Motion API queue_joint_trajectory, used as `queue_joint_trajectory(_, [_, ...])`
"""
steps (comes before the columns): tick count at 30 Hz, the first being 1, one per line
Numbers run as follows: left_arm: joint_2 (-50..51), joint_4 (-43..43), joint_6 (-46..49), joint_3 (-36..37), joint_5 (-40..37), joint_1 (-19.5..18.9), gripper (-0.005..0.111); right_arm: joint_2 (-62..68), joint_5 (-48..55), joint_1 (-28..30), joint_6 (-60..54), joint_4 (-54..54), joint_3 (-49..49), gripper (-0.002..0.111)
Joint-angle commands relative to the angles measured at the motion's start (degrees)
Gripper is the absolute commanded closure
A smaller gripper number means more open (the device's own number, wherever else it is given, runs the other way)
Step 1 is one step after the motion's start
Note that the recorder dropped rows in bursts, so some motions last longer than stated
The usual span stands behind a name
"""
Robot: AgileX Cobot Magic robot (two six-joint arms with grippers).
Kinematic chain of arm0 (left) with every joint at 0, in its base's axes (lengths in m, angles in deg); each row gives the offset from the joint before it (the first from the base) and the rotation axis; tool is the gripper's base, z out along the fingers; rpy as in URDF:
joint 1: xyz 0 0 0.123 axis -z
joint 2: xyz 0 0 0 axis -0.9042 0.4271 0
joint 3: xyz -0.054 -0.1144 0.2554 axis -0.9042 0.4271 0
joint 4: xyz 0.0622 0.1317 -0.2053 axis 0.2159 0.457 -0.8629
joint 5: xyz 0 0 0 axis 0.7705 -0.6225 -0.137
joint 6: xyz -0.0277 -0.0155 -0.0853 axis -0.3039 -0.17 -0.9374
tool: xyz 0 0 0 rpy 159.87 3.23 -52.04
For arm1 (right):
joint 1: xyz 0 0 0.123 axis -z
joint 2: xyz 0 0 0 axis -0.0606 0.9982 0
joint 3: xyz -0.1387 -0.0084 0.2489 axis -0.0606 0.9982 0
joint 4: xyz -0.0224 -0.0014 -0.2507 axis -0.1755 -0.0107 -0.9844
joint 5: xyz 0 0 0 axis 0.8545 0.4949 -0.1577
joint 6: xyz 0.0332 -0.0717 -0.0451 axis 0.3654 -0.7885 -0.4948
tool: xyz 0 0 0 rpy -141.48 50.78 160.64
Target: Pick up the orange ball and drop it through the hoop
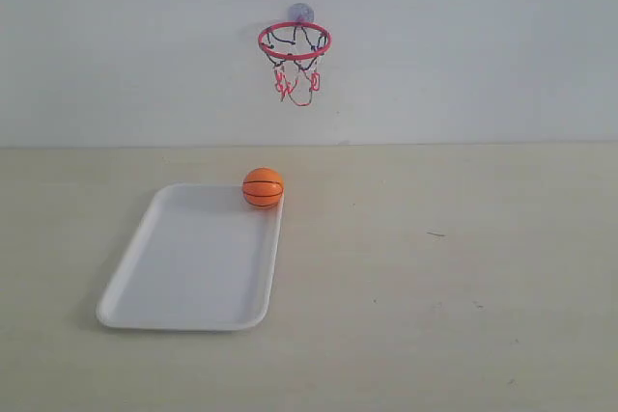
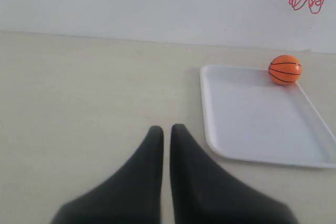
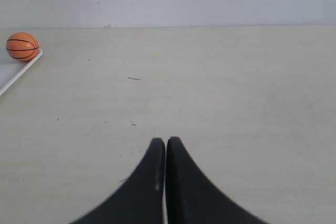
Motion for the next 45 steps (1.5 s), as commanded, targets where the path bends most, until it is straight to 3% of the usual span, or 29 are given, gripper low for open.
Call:
queue_joint_trajectory(1, [-0.11,-0.20,-0.39,0.23,0.45,-0.15,0.103,-0.30,-0.70,-0.16,-0.74,-0.07,0.01,0.109])
queue_joint_trajectory(20, [-0.11,-0.20,-0.39,0.23,0.45,-0.15,0.103,-0.30,-2.07,-0.16,-0.74,-0.08,0.01,0.109])
queue_joint_trajectory(31, [-0.11,-0.20,-0.39,0.23,0.45,-0.15,0.103,-0.30,-21.10,-0.16,-0.63,-0.08,0.01,0.109])
queue_joint_trajectory(41, [-0.11,-0.20,-0.39,0.23,0.45,-0.15,0.103,-0.30,-48.35,-0.16,6.00,-0.08,0.01,0.109])
queue_joint_trajectory(45, [-0.11,-0.20,-0.39,0.23,0.45,-0.15,0.103,0.69,-47.17,-0.16,5.77,-0.08,-2.57,0.109])
